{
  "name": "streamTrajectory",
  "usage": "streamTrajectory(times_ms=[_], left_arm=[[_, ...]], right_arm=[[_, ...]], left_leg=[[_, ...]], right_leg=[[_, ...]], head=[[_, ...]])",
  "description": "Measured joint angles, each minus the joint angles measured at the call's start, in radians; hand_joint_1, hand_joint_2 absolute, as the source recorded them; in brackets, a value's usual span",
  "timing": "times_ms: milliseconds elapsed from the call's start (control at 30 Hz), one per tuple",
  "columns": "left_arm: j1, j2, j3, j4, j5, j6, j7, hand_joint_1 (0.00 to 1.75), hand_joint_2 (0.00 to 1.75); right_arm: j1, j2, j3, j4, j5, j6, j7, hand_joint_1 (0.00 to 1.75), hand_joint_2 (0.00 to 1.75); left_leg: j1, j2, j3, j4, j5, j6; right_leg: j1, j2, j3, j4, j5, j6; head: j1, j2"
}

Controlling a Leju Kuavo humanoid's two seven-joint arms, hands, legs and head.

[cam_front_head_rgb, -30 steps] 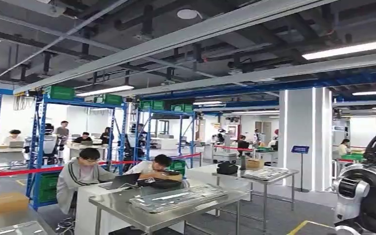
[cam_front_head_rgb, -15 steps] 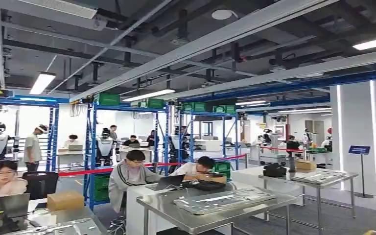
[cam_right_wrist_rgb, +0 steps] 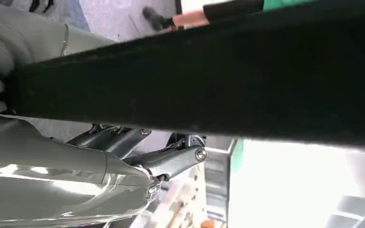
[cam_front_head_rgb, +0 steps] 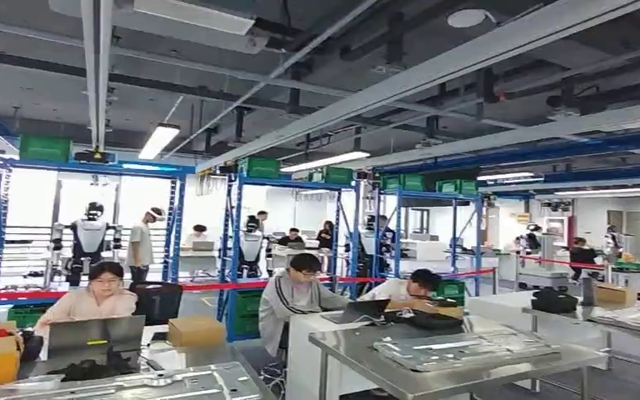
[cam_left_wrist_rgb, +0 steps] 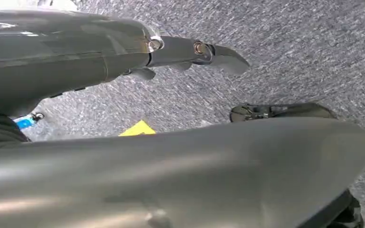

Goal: Take the parts from the cabinet and place them on the table.

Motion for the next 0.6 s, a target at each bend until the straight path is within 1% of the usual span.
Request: streamTrajectory(times_ms=[33,67,100,133,167,200,233,267,300,333,367,400,433,467,500,533,567,600], left_arm=[[0.001,0.000,0.000,0.000,0.000,-0.001,-0.003,0.00,0.00],[0.001,-0.001,0.000,0.000,0.000,-0.001,-0.004,0.00,0.00],[0.001,-0.006,0.000,0.000,0.000,-0.003,-0.005,0.00,0.00],[-0.001,-0.008,0.000,0.000,0.000,-0.003,-0.006,0.00,0.00],[-0.001,-0.008,0.000,0.000,0.000,-0.003,-0.006,0.00,0.00],[0.001,-0.008,0.000,0.000,0.000,-0.003,-0.006,0.00,0.00],[0.005,-0.008,0.000,0.000,0.000,-0.004,-0.006,0.00,0.00],[0.008,-0.009,0.000,0.000,0.000,-0.004,-0.006,0.00,0.00],[0.009,-0.009,-0.001,0.000,0.000,-0.005,-0.007,0.00,0.00],[0.007,-0.010,-0.001,0.000,0.000,-0.005,-0.008,0.00,0.00],[0.002,-0.010,-0.001,0.000,0.002,-0.005,-0.011,0.00,0.00],[-0.001,-0.008,0.000,0.000,0.003,-0.005,-0.014,0.00,0.00],[-0.002,-0.008,0.000,0.000,0.005,-0.005,-0.016,0.00,0.00],[-0.002,-0.008,0.000,0.000,0.005,-0.006,-0.017,0.00,0.00],[0.001,-0.008,0.000,0.000,0.005,-0.006,-0.018,0.00,0.00],[0.003,-0.008,0.000,0.000,0.005,-0.006,-0.019,0.00,0.00],[0.004,-0.007,0.000,0.000,0.005,-0.006,-0.020,0.00,0.00],[0.003,-0.006,0.000,0.000,0.005,-0.006,-0.021,0.00,0.00]], right_arm=[[-0.001,0.000,0.000,0.000,-0.001,0.000,0.000,1.75,1.75],[-0.003,0.000,0.000,0.000,-0.002,0.000,0.000,1.75,1.75],[-0.006,0.000,0.000,0.000,-0.002,0.000,0.000,1.75,1.75],[-0.007,-0.002,0.000,0.001,-0.002,0.000,0.000,1.75,1.75],[-0.008,-0.003,-0.001,0.001,-0.003,0.000,0.000,1.75,1.75],[-0.009,-0.003,-0.001,0.001,-0.002,0.000,0.000,1.75,1.75],[-0.012,-0.002,0.000,0.001,-0.003,0.000,0.000,1.75,1.75],[-0.015,0.000,0.000,0.000,-0.003,0.000,0.000,1.75,1.75],[-0.017,0.002,0.000,0.000,-0.003,0.000,0.000,1.75,1.75],[-0.019,0.003,0.000,0.000,-0.002,0.000,0.000,1.75,1.75],[-0.020,0.003,-0.001,0.001,-0.001,-0.007,0.002,1.75,1.75],[-0.019,0.003,-0.001,0.003,-0.001,-0.010,0.009,1.75,1.75],[-0.016,0.003,0.000,0.008,-0.001,-0.010,0.016,1.75,1.75],[-0.013,0.003,0.000,0.013,-0.002,-0.011,0.018,1.75,1.75],[-0.012,0.003,0.000,0.016,-0.002,-0.011,0.018,1.75,1.75],[-0.012,0.003,0.000,0.019,-0.002,-0.012,0.018,1.75,1.75],[-0.012,0.003,0.000,0.021,-0.002,-0.013,0.018,1.75,1.75],[-0.013,0.004,0.000,0.021,-0.001,-0.015,0.018,1.75,1.75]], left_leg=[[-0.002,-0.014,0.002,0.000,0.000,0.000],[-0.002,-0.027,0.004,0.000,0.000,0.000],[-0.001,-0.040,0.004,0.000,0.000,0.000],[-0.004,-0.049,0.001,0.001,0.001,-0.002],[0.005,-0.060,-0.003,0.001,0.003,-0.006],[0.009,-0.068,-0.006,0.000,0.005,-0.010],[0.012,-0.079,-0.008,-0.005,0.009,-0.017],[0.008,-0.090,-0.009,-0.012,0.014,-0.025],[0.004,-0.057,-0.009,-0.005,0.003,-0.026],[0.000,-0.011,-0.025,0.027,-0.026,-0.029],[0.001,0.011,-0.053,0.088,-0.061,-0.033],[0.005,0.024,-0.087,0.160,-0.094,-0.037],[0.007,0.030,-0.120,0.232,-0.121,-0.042],[0.011,0.034,-0.136,0.270,-0.124,-0.047],[0.016,0.038,-0.125,0.254,-0.105,-0.051],[0.020,0.041,-0.092,0.194,-0.069,-0.056],[0.023,0.044,-0.045,0.109,-0.029,-0.058],[0.026,0.051,0.008,0.016,0.005,-0.060]], right_leg=[[0.004,0.005,0.026,-0.068,0.046,-0.009],[0.008,0.019,0.065,-0.162,0.101,-0.020],[0.013,0.057,0.100,-0.250,0.144,-0.030],[0.009,0.094,0.112,-0.274,0.137,-0.036],[0.012,0.086,0.115,-0.284,0.140,-0.032],[0.017,0.076,0.116,-0.285,0.138,-0.033],[0.017,0.066,0.117,-0.289,0.136,-0.036],[0.014,0.054,0.124,-0.305,0.140,-0.037],[0.007,0.036,0.133,-0.324,0.150,-0.035],[0.006,0.027,0.137,-0.332,0.153,-0.040],[0.007,0.017,0.137,-0.332,0.153,-0.041],[0.007,0.005,0.137,-0.331,0.153,-0.040],[0.007,-0.007,0.137,-0.331,0.152,-0.040],[0.006,-0.016,0.137,-0.331,0.150,-0.038],[0.005,-0.021,0.137,-0.331,0.150,-0.037],[0.003,-0.024,0.138,-0.330,0.147,-0.032],[0.001,-0.026,0.140,-0.328,0.144,-0.028],[-0.002,-0.029,0.142,-0.324,0.139,-0.021]], head=[[0.000,0.000],[0.000,0.000],[0.000,0.000],[0.001,0.000],[0.001,0.000],[0.001,0.000],[0.001,0.000],[0.001,0.000],[0.001,0.000],[0.001,0.000],[0.001,0.000],[0.001,0.000],[0.001,0.000],[0.001,0.000],[0.001,0.000],[0.001,0.000],[0.001,0.000],[0.001,0.000]])
